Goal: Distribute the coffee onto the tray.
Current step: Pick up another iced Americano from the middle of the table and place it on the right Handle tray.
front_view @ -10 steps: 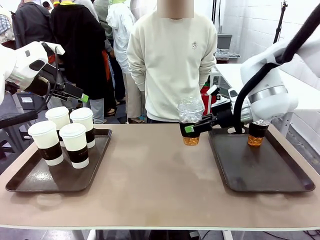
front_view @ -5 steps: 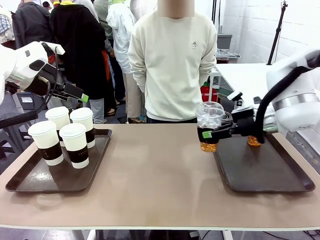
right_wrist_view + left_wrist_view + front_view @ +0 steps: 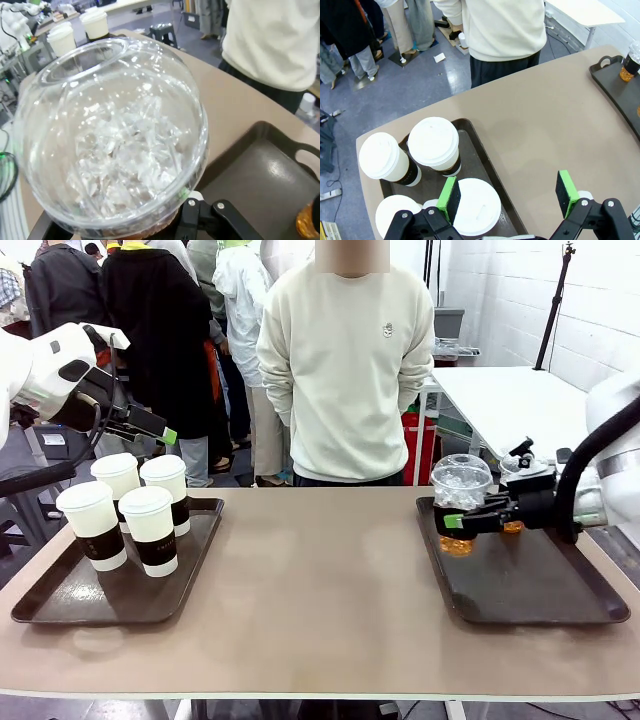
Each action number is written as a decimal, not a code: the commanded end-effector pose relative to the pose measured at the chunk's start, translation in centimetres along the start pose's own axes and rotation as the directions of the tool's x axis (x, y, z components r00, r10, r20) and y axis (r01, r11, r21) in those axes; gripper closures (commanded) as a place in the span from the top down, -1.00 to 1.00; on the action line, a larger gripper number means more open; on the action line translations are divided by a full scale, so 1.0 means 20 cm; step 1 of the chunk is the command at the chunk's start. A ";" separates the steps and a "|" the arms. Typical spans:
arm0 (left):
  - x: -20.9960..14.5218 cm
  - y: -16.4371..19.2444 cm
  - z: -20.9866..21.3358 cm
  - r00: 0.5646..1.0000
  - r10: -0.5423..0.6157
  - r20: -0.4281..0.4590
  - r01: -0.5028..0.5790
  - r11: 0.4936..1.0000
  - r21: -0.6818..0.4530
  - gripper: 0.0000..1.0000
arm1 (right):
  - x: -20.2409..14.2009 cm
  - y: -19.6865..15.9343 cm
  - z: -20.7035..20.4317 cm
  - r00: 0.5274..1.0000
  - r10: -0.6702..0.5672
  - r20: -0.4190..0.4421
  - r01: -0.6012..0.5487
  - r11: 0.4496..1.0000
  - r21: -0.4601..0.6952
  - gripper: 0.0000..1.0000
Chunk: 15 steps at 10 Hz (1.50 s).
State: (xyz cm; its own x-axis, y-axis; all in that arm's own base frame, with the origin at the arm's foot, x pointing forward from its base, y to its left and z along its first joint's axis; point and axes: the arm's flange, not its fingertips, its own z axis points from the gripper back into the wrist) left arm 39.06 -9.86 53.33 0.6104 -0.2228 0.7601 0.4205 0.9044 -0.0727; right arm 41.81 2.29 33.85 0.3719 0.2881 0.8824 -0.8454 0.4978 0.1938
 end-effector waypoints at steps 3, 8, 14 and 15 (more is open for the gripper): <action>0.00 0.01 0.00 1.000 0.011 -0.003 -0.011 1.000 -0.002 1.00 | -0.12 -0.05 -0.03 0.991 0.068 0.119 -0.062 0.997 -0.055 0.08; 0.00 0.01 0.00 1.000 0.011 -0.003 -0.011 1.000 -0.002 1.00 | -0.22 -0.20 -0.08 0.990 0.064 0.125 -0.051 0.994 -0.101 0.08; 0.00 0.01 0.00 1.000 0.011 -0.003 -0.011 1.000 -0.002 1.00 | -0.25 -0.31 -0.11 0.990 0.004 0.142 0.011 0.994 -0.106 0.08; 0.00 0.01 0.00 1.000 0.011 -0.003 -0.011 1.000 -0.002 1.00 | -0.26 -0.32 -0.11 0.990 -0.002 0.144 0.018 0.994 -0.105 0.08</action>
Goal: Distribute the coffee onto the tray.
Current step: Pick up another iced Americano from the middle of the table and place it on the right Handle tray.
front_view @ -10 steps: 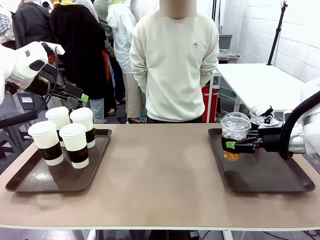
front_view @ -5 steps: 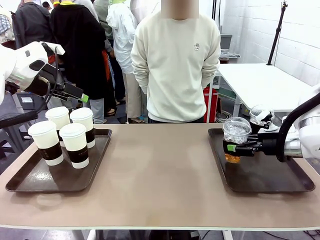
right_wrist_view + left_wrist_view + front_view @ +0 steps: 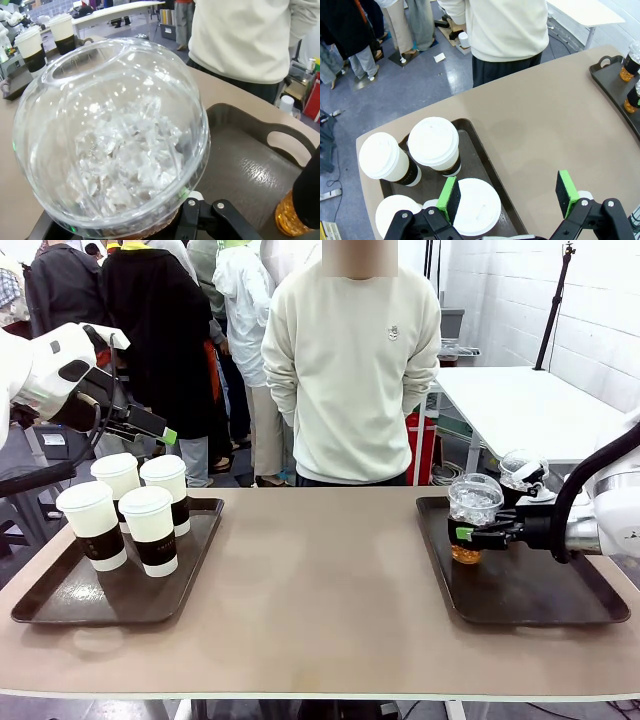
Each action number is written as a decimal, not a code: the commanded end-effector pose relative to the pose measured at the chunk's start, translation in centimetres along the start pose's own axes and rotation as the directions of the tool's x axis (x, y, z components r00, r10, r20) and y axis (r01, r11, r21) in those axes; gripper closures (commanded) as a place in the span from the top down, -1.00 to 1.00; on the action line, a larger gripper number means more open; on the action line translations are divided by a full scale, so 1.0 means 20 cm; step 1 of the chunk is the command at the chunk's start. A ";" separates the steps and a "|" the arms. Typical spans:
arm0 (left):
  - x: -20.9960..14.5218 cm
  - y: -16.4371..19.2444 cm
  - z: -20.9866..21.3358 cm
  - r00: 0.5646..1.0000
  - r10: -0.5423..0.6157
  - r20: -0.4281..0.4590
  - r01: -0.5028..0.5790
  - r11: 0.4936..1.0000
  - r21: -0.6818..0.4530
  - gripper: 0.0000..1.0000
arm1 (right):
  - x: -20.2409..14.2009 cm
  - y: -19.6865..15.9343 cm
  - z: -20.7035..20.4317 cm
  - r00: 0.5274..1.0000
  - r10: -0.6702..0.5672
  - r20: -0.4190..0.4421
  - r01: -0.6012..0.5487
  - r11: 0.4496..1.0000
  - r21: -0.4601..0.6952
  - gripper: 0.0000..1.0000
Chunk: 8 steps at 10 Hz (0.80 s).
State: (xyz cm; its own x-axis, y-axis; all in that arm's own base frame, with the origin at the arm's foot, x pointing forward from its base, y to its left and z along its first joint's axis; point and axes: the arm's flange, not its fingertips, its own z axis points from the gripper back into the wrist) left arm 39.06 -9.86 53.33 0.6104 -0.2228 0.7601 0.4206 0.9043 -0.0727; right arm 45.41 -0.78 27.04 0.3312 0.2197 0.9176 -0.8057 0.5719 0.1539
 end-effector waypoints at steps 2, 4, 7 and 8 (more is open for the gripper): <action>0.00 0.01 0.00 1.000 0.011 -0.003 -0.011 1.000 -0.002 1.00 | 0.02 -0.03 -0.03 0.998 -0.031 0.060 0.032 0.999 -0.018 0.08; 0.00 0.01 0.00 1.000 0.011 -0.003 -0.011 1.000 -0.002 1.00 | 0.02 -0.03 -0.03 0.998 -0.044 0.053 0.045 0.999 -0.013 0.32; 0.00 0.01 0.00 1.000 0.011 -0.003 -0.011 1.000 -0.002 1.00 | 0.01 -0.02 -0.02 0.996 -0.076 0.044 0.076 0.997 -0.013 1.00; 0.00 0.01 0.00 1.000 0.011 -0.003 -0.011 1.000 -0.002 1.00 | 0.01 -0.01 -0.01 0.994 -0.105 0.032 0.105 0.994 -0.022 1.00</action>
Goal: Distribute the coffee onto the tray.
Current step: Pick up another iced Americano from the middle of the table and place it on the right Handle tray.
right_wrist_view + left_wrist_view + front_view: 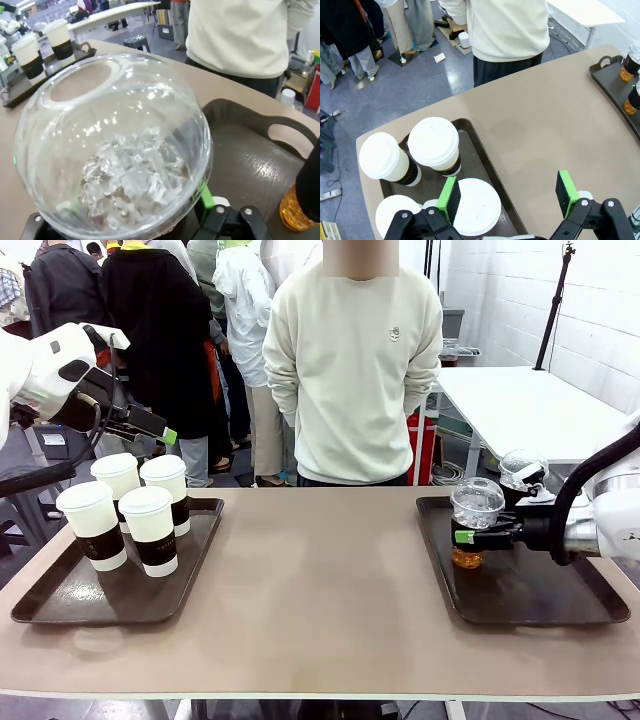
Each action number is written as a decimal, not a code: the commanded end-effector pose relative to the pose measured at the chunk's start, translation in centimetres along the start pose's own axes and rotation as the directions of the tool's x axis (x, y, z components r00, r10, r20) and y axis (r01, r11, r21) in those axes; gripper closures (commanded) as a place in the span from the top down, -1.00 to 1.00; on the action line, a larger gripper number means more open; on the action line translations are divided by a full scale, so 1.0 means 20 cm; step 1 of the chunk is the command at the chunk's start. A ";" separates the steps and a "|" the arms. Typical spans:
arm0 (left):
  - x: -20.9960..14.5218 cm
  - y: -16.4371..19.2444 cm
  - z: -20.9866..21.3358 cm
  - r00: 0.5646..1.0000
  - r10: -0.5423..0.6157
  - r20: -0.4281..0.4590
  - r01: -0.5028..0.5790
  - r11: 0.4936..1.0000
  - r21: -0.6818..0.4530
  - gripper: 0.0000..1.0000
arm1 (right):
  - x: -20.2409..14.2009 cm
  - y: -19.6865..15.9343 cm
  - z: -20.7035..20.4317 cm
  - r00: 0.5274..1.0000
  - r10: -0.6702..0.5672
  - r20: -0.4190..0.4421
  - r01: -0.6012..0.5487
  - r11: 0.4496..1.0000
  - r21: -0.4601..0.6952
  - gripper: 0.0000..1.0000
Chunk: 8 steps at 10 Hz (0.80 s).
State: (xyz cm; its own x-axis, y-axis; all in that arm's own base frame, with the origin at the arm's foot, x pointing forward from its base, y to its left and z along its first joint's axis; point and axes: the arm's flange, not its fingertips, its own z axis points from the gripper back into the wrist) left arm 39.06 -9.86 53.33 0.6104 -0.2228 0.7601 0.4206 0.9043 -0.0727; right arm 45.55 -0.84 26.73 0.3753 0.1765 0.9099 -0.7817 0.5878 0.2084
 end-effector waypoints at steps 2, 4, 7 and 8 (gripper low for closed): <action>0.00 0.01 0.00 1.000 0.011 -0.003 -0.011 1.000 -0.002 1.00 | -0.01 0.03 0.04 0.996 -0.086 0.002 0.086 0.996 -0.032 1.00; 0.00 0.01 0.00 1.000 0.011 -0.003 -0.011 1.000 -0.002 1.00 | -0.03 0.06 0.06 0.992 -0.126 -0.015 0.125 0.992 -0.027 1.00; 0.00 0.01 0.00 1.000 0.011 -0.003 -0.011 1.000 -0.002 1.00 | -0.04 0.13 0.11 0.988 -0.149 -0.036 0.148 0.989 -0.029 1.00; 0.00 0.01 0.00 1.000 0.011 -0.003 -0.011 1.000 -0.002 1.00 | -0.04 0.15 0.12 0.987 -0.157 -0.046 0.155 0.987 -0.037 1.00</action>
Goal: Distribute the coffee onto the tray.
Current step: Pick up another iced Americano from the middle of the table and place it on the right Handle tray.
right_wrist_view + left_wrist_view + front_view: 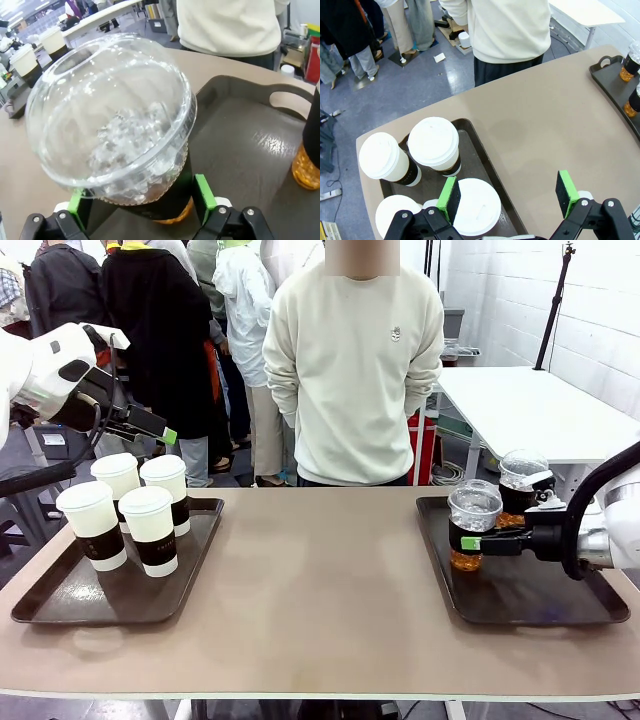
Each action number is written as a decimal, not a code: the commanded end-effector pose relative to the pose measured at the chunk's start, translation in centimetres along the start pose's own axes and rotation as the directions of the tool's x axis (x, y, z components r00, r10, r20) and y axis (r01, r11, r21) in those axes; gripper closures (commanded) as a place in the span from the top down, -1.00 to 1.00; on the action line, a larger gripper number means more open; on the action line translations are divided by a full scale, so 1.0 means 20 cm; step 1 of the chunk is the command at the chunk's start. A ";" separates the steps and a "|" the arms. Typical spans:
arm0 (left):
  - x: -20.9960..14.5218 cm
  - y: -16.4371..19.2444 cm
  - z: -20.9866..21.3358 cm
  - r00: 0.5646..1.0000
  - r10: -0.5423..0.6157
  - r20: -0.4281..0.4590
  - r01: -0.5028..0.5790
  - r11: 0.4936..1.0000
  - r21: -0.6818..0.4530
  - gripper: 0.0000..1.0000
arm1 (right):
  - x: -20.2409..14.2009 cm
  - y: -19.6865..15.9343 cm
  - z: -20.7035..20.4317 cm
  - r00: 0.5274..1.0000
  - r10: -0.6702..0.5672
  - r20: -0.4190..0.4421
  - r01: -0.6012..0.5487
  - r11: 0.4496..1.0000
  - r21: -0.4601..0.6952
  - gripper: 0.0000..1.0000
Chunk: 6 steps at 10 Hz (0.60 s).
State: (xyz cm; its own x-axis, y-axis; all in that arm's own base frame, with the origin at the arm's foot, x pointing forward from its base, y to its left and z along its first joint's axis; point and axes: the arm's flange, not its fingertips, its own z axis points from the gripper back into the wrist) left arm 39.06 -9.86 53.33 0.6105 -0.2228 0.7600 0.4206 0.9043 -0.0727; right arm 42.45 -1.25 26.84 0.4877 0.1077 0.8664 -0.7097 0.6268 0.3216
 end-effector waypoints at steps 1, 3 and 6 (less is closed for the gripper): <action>0.00 0.01 0.00 1.000 0.011 -0.003 -0.011 1.000 -0.002 1.00 | 0.02 0.05 0.03 0.999 -0.014 -0.038 0.012 0.999 -0.041 1.00; 0.00 0.01 0.00 1.000 0.011 -0.003 -0.011 1.000 -0.002 1.00 | 0.00 0.01 0.02 1.000 -0.001 -0.007 0.001 1.000 -0.014 1.00; 0.00 0.01 0.00 1.000 0.011 -0.003 -0.011 1.000 -0.002 1.00 | 0.00 0.01 0.02 1.000 -0.001 -0.007 0.001 1.000 -0.014 1.00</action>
State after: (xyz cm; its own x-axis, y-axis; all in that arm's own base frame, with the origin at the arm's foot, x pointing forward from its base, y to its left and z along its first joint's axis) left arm 39.06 -9.86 53.33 0.6104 -0.2228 0.7601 0.4206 0.9043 -0.0727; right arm 41.94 -1.37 27.28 0.4942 0.1151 0.8617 -0.6979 0.6436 0.3143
